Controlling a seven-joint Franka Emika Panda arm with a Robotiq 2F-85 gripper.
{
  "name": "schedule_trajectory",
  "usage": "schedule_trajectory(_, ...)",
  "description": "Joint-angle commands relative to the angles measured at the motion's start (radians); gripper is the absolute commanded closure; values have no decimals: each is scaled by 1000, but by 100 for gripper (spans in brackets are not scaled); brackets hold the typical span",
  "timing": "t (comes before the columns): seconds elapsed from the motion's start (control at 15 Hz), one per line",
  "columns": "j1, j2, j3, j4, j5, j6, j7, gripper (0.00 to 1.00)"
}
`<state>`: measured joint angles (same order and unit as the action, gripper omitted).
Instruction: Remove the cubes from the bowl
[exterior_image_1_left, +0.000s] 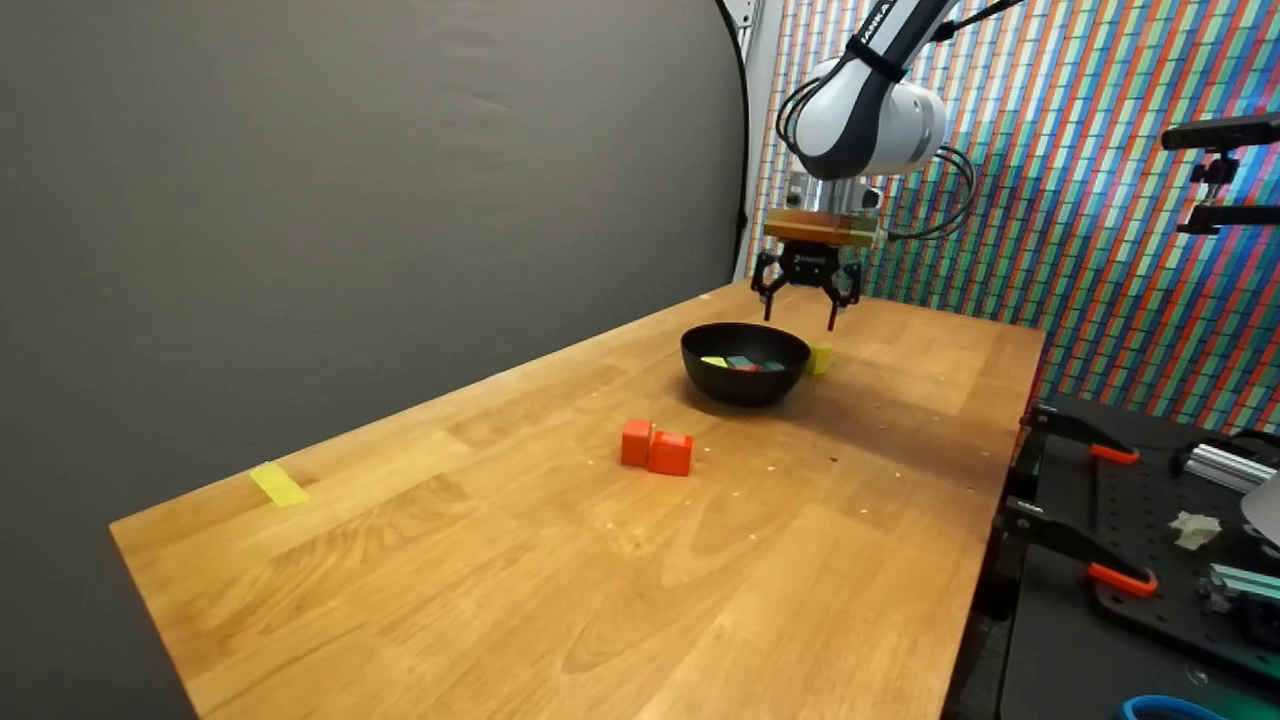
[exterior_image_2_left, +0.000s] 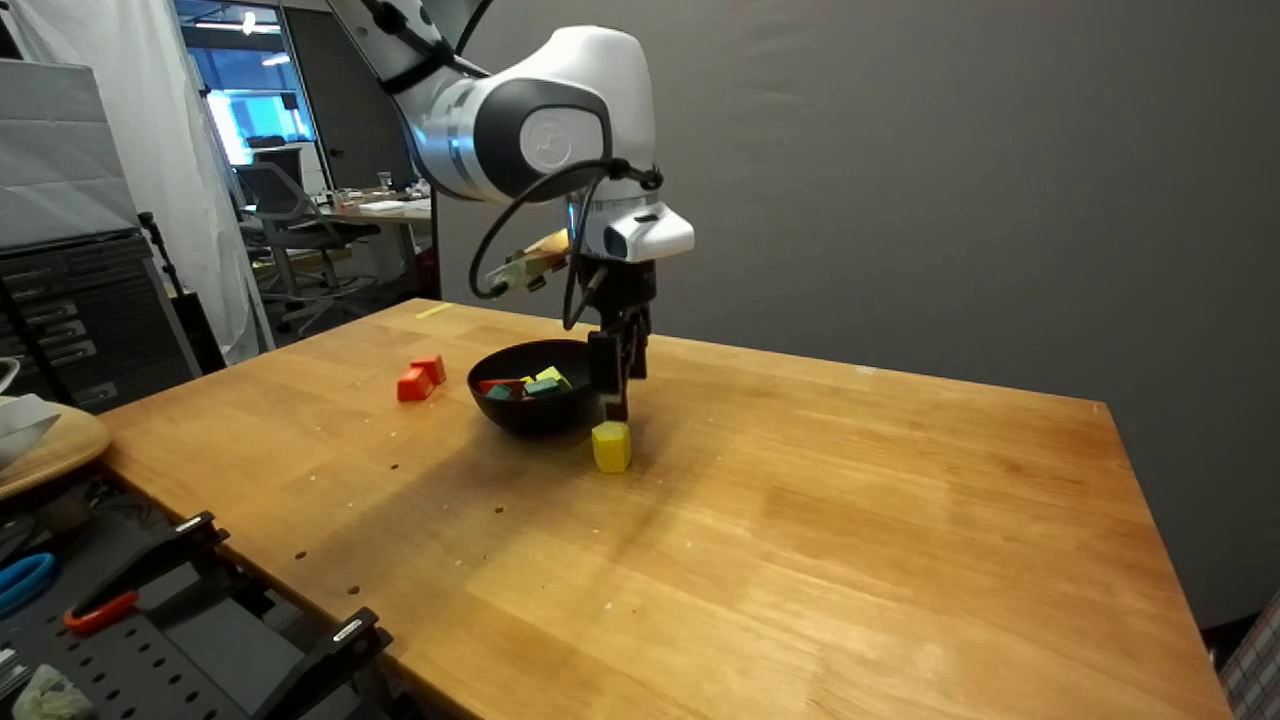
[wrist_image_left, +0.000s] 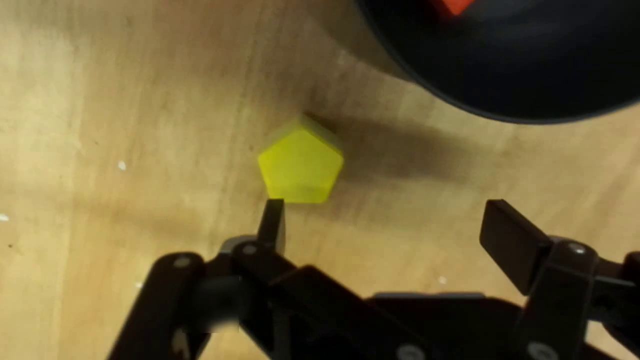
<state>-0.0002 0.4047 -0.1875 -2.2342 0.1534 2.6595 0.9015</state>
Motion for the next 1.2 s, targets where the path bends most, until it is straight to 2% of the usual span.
schedule_trajectory(0.0,10,-208,25,-73,10,49,-45,0)
schedule_trajectory(0.13,6,-285,68,-75,41,52,-88,0)
schedule_trajectory(0.27,0,-315,131,-57,128,25,-170,3)
schedule_trajectory(0.33,6,-308,156,-43,178,-3,-210,27)
schedule_trajectory(0.47,21,-281,188,-23,214,-35,-247,28)
schedule_trajectory(0.67,32,-195,209,7,211,-66,-260,54)
schedule_trajectory(0.87,36,-119,200,19,182,-86,-243,76)
schedule_trajectory(0.93,35,-96,197,21,182,-93,-249,74)
schedule_trajectory(1.07,40,-53,182,22,154,-96,-251,46)
schedule_trajectory(1.13,45,-35,174,24,141,-97,-243,45)
